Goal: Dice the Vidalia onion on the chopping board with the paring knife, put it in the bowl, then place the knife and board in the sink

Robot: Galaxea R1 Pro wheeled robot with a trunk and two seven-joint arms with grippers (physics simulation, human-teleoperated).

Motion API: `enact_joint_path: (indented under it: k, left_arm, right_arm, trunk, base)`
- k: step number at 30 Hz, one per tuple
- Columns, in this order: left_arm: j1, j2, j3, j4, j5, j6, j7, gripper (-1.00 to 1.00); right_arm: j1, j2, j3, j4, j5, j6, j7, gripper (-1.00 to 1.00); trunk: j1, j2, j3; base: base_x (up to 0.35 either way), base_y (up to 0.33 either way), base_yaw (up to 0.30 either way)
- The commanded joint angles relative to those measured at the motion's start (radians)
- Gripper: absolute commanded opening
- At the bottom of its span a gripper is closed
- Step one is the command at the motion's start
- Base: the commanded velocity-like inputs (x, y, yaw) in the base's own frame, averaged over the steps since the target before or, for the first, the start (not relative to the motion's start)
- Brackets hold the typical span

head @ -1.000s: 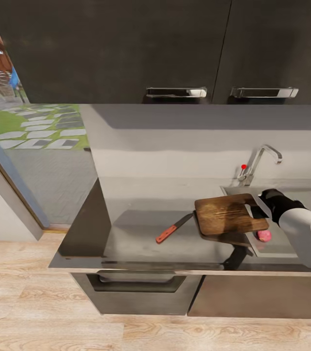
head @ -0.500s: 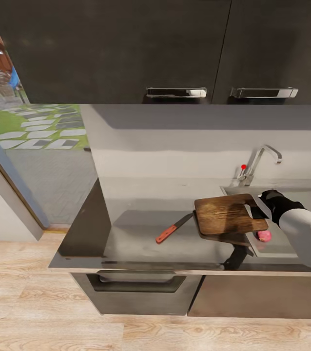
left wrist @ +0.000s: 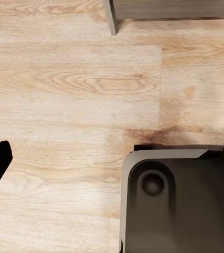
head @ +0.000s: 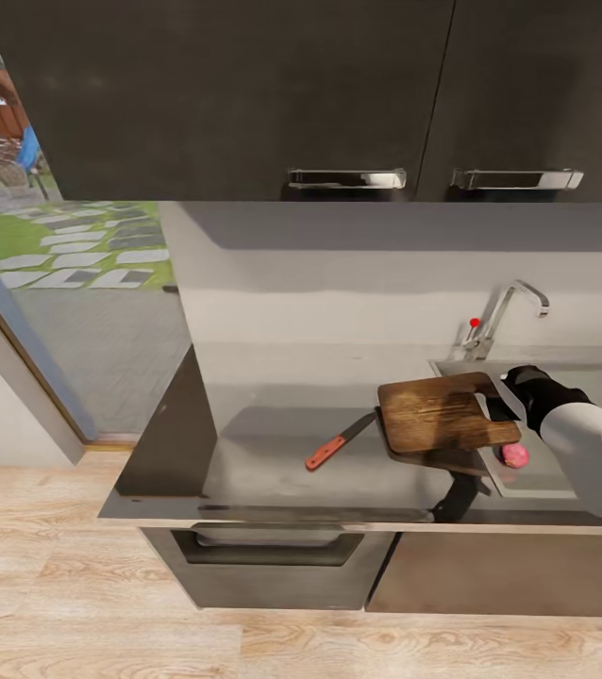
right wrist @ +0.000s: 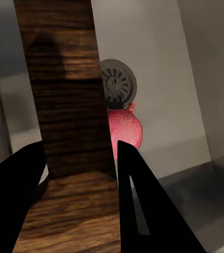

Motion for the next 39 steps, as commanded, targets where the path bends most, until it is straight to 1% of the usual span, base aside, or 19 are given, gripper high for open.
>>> enact_joint_path:
  k: [1, 7, 23, 39]
  left_arm:
    - [0.000, 0.000, 0.000, -0.001, -0.002, -0.001, 0.003, 1.00]
    - [0.000, 0.000, 0.000, -0.001, -0.002, -0.001, 0.003, 1.00]
    - [0.000, 0.000, 0.000, -0.001, -0.002, -0.001, 0.003, 1.00]
    - [0.000, 0.000, 0.000, -0.001, -0.002, -0.001, 0.003, 1.00]
  right_arm:
    - [0.001, 0.001, 0.020, 0.014, 0.035, 0.006, -0.004, -1.00]
    - [0.001, 0.001, 0.020, 0.014, 0.035, 0.006, -0.004, -1.00]
    - [0.001, -0.001, 0.020, 0.014, 0.035, 0.006, -0.004, -1.00]
    - [0.001, -0.001, 0.019, 0.014, 0.035, 0.006, -0.004, -1.00]
  trunk:
    - [0.001, -0.001, -0.002]
    - [0.001, -0.001, -0.002]
    - [0.001, -0.001, -0.002]
    - [0.001, -0.001, -0.002]
  base:
    - [0.000, 0.004, 0.000]
    - [0.000, 0.050, 0.000]
    - [0.000, 0.253, 0.000]
    - [0.000, 0.052, 0.000]
